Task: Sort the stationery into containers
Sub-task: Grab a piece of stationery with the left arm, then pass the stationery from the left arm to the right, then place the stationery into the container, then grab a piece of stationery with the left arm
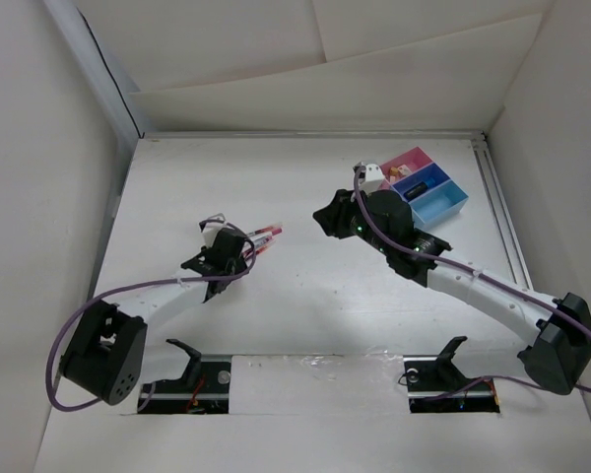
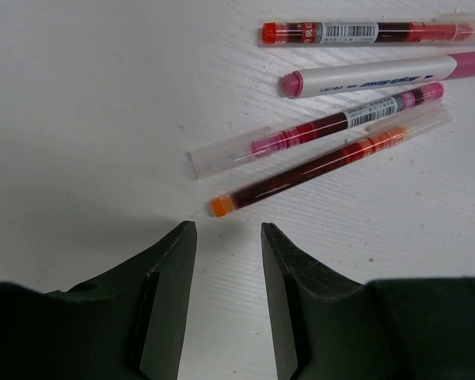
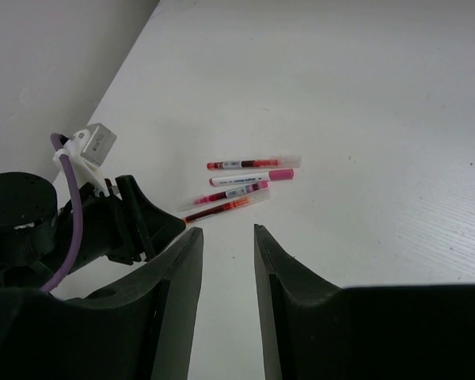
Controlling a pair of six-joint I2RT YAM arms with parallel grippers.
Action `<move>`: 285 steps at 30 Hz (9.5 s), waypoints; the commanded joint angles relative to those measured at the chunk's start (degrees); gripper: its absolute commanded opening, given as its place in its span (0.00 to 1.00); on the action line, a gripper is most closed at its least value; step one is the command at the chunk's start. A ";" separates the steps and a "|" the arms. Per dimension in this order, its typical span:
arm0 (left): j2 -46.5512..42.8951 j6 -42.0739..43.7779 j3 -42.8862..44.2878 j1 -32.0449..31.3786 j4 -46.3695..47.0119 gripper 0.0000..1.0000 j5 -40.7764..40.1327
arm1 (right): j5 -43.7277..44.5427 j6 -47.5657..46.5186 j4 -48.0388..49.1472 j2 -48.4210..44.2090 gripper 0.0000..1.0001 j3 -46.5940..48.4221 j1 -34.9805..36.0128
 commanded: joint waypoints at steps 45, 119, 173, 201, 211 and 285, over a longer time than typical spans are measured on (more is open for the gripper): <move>7.15 5.79 3.80 -3.28 6.55 0.34 5.48 | 7.14 4.40 -7.64 -14.18 0.45 -1.40 -1.42; -11.40 2.54 4.59 -24.02 18.86 0.00 16.22 | -23.09 9.58 4.04 7.98 0.17 2.04 -7.49; -19.92 -1.06 -1.21 -24.02 13.06 0.64 -1.98 | 32.62 21.18 -10.02 16.31 0.00 13.55 -50.47; -18.25 -14.78 0.46 -20.25 -6.54 0.65 -20.88 | 28.15 21.18 -10.02 17.57 0.85 14.17 -46.07; -17.19 -16.45 0.46 -20.24 -8.65 0.72 -21.41 | 20.06 18.38 -6.51 0.87 0.86 3.02 -34.66; 13.30 3.33 14.70 -2.14 -1.09 0.42 -1.98 | 5.56 9.76 -5.80 -11.10 0.68 -10.97 -21.11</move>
